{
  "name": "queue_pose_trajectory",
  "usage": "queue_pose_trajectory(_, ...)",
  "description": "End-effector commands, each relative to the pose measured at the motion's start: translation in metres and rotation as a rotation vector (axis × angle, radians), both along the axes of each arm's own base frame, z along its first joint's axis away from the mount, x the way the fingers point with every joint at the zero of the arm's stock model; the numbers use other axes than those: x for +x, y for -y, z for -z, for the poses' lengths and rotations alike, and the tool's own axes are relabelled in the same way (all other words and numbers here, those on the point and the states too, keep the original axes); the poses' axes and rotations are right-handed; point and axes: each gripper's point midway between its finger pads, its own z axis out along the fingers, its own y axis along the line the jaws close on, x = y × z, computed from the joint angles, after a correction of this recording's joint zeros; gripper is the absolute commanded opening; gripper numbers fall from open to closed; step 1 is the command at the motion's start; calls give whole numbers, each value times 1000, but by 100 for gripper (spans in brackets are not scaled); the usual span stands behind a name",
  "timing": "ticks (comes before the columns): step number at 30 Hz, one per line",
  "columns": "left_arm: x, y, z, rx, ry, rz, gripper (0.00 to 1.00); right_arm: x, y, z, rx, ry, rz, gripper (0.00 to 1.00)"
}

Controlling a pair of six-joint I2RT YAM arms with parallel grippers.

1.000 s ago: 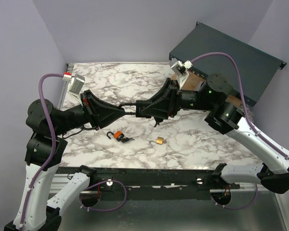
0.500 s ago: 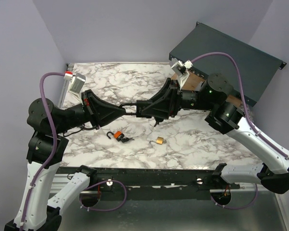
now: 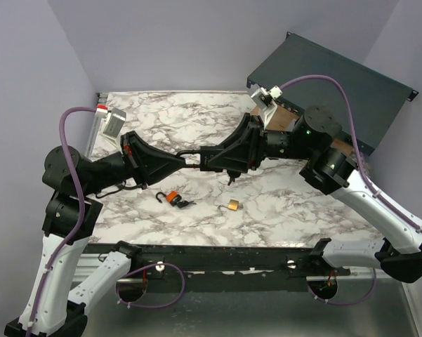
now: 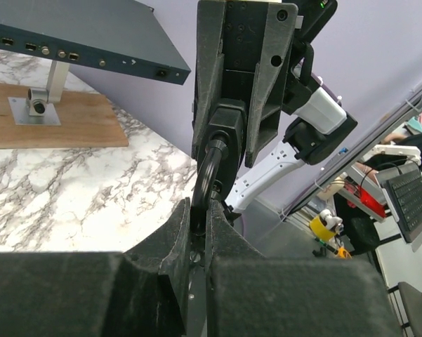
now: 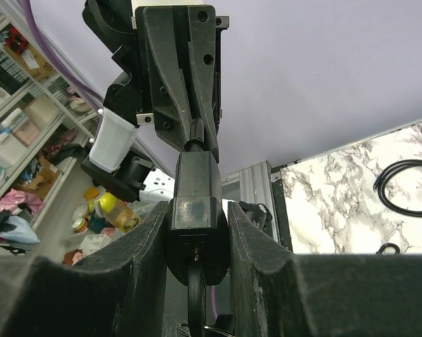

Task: Lock with the key
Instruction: Lock the lock.

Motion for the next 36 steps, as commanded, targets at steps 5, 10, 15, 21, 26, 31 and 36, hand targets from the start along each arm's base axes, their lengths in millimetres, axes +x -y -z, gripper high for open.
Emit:
queue_pose_trajectory(5,-1,19,7,14,-26,75,0,-8,-9,-19,67,48,-30,1)
queue_pose_trajectory(10,5,27,12,24,-58,73,0,-4,-13,-15,57,56,-1,1)
queue_pose_trajectory(15,11,33,19,36,-79,64,0,1,-21,-5,29,57,29,1)
queue_pose_trajectory(21,6,41,23,56,-70,92,0,3,-26,7,-12,57,50,1)
queue_pose_trajectory(26,7,45,23,57,-85,87,0,2,-31,12,-34,64,64,1)
queue_pose_trajectory(31,6,49,20,56,-86,93,0,2,-37,18,-62,70,80,1)
queue_pose_trajectory(36,1,53,16,52,-84,105,0,5,-42,22,-82,70,95,1)
